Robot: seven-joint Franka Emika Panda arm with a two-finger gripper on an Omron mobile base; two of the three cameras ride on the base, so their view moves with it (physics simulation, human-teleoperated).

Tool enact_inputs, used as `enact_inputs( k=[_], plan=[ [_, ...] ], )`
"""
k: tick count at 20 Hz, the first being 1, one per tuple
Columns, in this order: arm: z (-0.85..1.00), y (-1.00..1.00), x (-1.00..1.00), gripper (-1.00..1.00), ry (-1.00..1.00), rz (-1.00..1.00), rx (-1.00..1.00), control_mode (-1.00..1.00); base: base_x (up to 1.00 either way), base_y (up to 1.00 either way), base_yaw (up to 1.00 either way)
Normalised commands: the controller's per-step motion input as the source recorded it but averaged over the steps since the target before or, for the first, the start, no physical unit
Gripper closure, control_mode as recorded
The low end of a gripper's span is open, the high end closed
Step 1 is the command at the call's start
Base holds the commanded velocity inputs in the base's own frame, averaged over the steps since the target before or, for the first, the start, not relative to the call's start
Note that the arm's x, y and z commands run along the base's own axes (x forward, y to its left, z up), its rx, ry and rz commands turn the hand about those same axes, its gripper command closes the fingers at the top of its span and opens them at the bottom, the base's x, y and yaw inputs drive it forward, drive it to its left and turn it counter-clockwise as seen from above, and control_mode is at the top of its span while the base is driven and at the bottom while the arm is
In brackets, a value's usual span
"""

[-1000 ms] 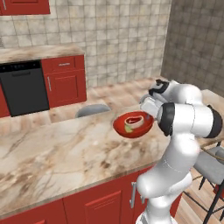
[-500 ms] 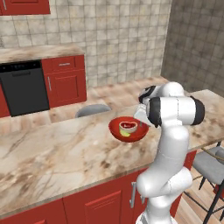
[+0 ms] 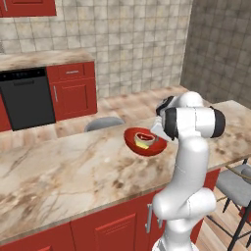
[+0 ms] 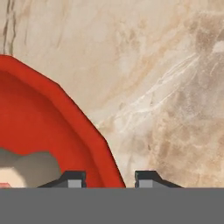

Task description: The microwave is finished heating the steak and lemon wedge. Take the bowl containing the food and place it on the dining counter.

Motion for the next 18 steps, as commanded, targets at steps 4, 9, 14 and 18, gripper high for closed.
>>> enact_inputs(
  k=[4,9,14,18],
  plan=[
    [0.54,-0.12,-0.27,-1.0,-0.02,-0.04,0.06,-1.0,0.0,0.0,0.0],
    [0.93,-0.19,-0.61,-1.0,-0.1,-0.06,0.08,-1.0,0.0,0.0,0.0],
    [0.9,-0.25,-0.98,-1.0,-0.12,-0.02,0.12,-1.0,0.0,0.0,0.0],
    [0.8,-0.1,-1.0,-1.0,-0.2,0.0,0.08,-1.0,0.0,0.0,0.0]
  ],
)
